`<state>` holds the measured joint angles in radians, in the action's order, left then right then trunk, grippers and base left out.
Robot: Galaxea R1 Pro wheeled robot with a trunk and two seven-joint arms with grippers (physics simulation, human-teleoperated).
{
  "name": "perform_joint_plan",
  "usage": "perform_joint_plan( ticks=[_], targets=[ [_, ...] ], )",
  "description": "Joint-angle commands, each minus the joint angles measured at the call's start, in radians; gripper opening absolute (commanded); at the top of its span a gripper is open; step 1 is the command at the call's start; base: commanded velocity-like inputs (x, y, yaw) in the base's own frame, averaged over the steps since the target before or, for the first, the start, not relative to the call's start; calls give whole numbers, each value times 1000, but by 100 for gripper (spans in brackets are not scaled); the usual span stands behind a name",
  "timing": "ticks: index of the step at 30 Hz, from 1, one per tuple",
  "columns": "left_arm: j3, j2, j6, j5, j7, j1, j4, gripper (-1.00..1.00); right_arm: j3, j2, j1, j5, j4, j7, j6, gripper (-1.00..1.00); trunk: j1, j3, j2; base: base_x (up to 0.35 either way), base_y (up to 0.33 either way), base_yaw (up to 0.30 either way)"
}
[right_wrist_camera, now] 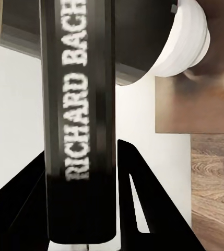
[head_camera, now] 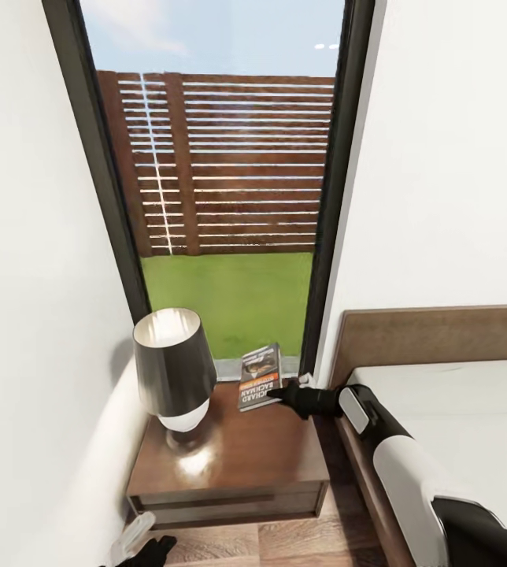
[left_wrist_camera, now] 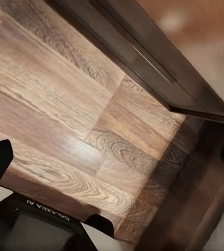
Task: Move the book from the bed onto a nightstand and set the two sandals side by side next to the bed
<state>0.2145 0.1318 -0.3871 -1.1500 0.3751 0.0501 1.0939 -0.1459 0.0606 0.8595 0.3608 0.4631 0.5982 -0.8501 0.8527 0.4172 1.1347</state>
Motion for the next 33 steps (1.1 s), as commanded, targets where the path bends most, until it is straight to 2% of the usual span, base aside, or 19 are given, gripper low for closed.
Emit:
perform_joint_plan(
  ticks=[1, 11, 33],
  targets=[
    [2, 1, -3, -11, 8, 1, 4, 100, -8, 1, 2, -2, -4, 4, -6, -100, 4, 4, 8, 2, -1, 0],
    [7, 2, -22, -13, -1, 1, 11, 100, -5, -6, 16, -1, -13, 9, -10, -100, 42, 36, 78, 0, 0, 0],
    [11, -1, -21, -2, -1, 1, 2, 100, -4, -5, 21, -2, -17, 5, -12, -100, 127, 105, 232, 0, 0, 0]
  ],
)
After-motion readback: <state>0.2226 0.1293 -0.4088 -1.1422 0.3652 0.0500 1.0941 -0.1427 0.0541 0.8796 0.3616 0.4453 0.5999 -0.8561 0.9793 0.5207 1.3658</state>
